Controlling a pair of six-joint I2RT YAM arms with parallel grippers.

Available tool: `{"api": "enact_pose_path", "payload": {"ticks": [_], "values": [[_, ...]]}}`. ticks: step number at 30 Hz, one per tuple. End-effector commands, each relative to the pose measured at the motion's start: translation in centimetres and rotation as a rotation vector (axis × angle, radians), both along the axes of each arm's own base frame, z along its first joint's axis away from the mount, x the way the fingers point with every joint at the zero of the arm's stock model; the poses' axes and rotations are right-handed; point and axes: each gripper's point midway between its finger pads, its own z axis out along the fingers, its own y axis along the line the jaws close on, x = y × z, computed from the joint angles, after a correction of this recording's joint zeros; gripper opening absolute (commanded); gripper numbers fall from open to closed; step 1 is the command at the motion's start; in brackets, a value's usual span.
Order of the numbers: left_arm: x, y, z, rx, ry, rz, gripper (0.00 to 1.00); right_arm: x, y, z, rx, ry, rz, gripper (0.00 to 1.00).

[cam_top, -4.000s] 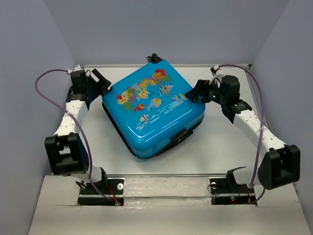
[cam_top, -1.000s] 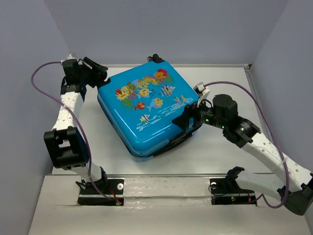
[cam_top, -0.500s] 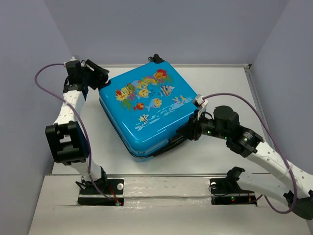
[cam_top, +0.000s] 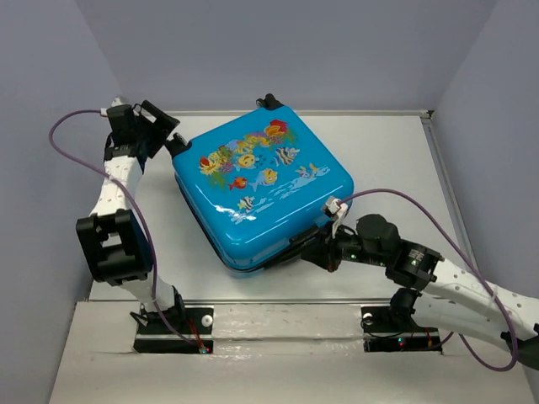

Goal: Pack the luggage

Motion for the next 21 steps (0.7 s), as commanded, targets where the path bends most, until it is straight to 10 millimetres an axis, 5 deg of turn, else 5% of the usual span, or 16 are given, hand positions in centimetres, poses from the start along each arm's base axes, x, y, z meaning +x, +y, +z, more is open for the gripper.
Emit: {"api": "enact_pose_path", "payload": {"ticks": [1, 2, 6, 8, 11, 15, 21], "values": [[-2.7, -0.3, 12.5, 0.089, -0.308, 0.008, 0.95, 1.3, 0.0, -1.0, 0.029, -0.014, -0.098, 0.07], [-4.4, -0.5, 14.1, 0.113, -0.351, 0.017, 0.96, 1.5, 0.0, -1.4, 0.03, -0.011, -0.117, 0.07], [-9.0, -2.8, 15.4, 0.14, -0.423, -0.012, 0.96, 3.0, -0.4, -3.5, 0.043, -0.016, -0.215, 0.07], [-13.9, -5.7, 12.7, 0.12, -0.429, -0.082, 0.96, 4.3, -0.8, -4.7, 0.048, -0.028, -0.29, 0.07], [-18.3, -8.4, 8.6, 0.112, -0.399, -0.164, 0.96, 4.9, -0.9, -5.8, 0.027, -0.03, -0.322, 0.24], [-22.7, -9.5, 4.3, 0.108, -0.333, -0.22, 0.96, 6.0, -0.6, -6.1, 0.027, -0.073, -0.351, 0.5], [-27.7, -10.6, 0.0, 0.073, -0.26, -0.302, 0.98, 7.8, -0.7, -7.0, -0.023, -0.119, -0.408, 0.51]]}}
